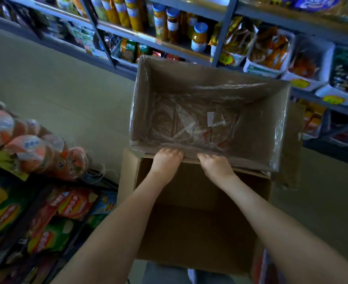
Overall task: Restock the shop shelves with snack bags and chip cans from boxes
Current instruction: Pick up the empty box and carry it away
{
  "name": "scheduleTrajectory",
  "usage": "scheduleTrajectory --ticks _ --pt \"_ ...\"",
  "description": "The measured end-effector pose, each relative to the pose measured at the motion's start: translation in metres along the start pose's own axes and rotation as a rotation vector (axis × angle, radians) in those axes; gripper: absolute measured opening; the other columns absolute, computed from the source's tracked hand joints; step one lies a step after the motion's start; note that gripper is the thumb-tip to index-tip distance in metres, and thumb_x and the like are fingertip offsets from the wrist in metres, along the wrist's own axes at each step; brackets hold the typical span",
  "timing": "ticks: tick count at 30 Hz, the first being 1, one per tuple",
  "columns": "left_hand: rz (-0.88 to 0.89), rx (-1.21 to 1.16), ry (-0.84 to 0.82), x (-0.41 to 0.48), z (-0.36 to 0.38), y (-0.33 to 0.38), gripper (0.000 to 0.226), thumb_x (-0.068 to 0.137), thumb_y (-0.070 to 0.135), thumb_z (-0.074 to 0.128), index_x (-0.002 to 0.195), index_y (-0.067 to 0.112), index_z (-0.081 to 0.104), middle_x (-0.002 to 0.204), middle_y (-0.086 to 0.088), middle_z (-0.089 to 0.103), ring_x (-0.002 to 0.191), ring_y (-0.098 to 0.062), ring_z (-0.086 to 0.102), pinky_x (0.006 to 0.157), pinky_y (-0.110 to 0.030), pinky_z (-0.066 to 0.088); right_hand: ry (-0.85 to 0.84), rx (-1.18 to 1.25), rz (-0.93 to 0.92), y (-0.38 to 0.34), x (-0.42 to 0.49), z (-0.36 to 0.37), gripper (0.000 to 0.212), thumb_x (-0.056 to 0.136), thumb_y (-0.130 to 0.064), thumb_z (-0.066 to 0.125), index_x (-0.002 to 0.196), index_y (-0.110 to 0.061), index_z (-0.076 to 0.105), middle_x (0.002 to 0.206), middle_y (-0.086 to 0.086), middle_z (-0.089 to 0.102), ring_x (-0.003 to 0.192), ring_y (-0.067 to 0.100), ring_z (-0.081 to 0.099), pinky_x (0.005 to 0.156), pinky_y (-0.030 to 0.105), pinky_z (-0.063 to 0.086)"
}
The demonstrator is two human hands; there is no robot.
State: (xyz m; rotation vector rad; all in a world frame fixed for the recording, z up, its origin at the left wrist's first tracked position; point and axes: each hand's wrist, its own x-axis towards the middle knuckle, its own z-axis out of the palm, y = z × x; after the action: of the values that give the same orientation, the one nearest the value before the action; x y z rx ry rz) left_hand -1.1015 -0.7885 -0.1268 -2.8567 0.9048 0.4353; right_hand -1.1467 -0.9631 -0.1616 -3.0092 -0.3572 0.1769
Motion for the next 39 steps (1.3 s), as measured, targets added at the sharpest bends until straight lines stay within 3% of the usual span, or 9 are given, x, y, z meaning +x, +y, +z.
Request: scheduleTrajectory --ticks 8,14,23,32,35,39 --pt "-0.165 -0.033 -0.067 0.071 -0.008 -0.029 0.047 0.098 0.011 0.048 0.144 0.013 0.038 0.146 -0.007 0.047 0.138 -0.023 0.040 0.116 -0.031 0.023 0.066 0.027 -0.198 0.045 0.098 0.002 0.045 0.046 0.008 0.086 0.087 -0.002 0.072 0.068 0.009 0.070 0.056 0.025 0.069 0.041 0.029 0.050" --pt "-0.371 -0.104 -0.114 0.104 -0.010 -0.034 0.049 0.096 0.007 0.045 0.144 0.013 0.038 0.140 -0.006 0.052 0.130 -0.023 0.049 0.113 -0.031 0.028 0.061 0.095 -0.412 0.074 0.162 -0.002 0.037 0.047 0.010 0.083 0.080 -0.003 0.071 0.062 0.008 0.066 0.050 0.026 0.065 0.037 0.029 0.048" --pt "-0.594 -0.169 -0.029 0.135 -0.014 -0.062 0.048 0.097 0.007 0.043 0.144 0.012 0.038 0.134 -0.005 0.056 0.122 -0.023 0.054 0.106 -0.029 0.034 0.077 0.017 -0.660 0.081 0.252 -0.008 0.035 0.051 0.009 0.082 0.082 -0.003 0.071 0.065 0.011 0.068 0.054 0.028 0.068 0.042 0.035 0.054" --pt "-0.726 -0.238 0.040 0.178 -0.019 -0.151 0.047 0.097 0.007 0.044 0.143 0.010 0.040 0.134 -0.006 0.058 0.122 -0.023 0.056 0.108 -0.030 0.034 0.117 0.002 -0.824 0.048 0.377 -0.018 0.039 0.049 0.007 0.086 0.085 -0.004 0.073 0.070 0.010 0.070 0.058 0.026 0.070 0.047 0.033 0.056" --pt "-0.780 -0.245 0.059 0.194 -0.025 -0.188 0.042 0.089 0.008 0.056 0.131 0.009 0.056 0.116 -0.007 0.068 0.106 -0.024 0.066 0.097 -0.030 0.046 0.112 0.000 -0.869 0.032 0.425 -0.026 0.041 0.048 0.007 0.086 0.085 -0.003 0.073 0.069 0.011 0.070 0.057 0.026 0.069 0.047 0.032 0.056" --pt "-0.828 -0.242 0.141 0.218 -0.028 -0.239 0.038 0.059 0.010 0.083 0.096 0.013 0.075 0.079 -0.001 0.074 0.069 -0.017 0.071 0.067 -0.026 0.056 0.142 0.015 -0.913 0.015 0.488 -0.024 0.033 0.057 0.009 0.078 0.087 -0.001 0.073 0.073 0.015 0.071 0.059 0.029 0.070 0.050 0.038 0.058"
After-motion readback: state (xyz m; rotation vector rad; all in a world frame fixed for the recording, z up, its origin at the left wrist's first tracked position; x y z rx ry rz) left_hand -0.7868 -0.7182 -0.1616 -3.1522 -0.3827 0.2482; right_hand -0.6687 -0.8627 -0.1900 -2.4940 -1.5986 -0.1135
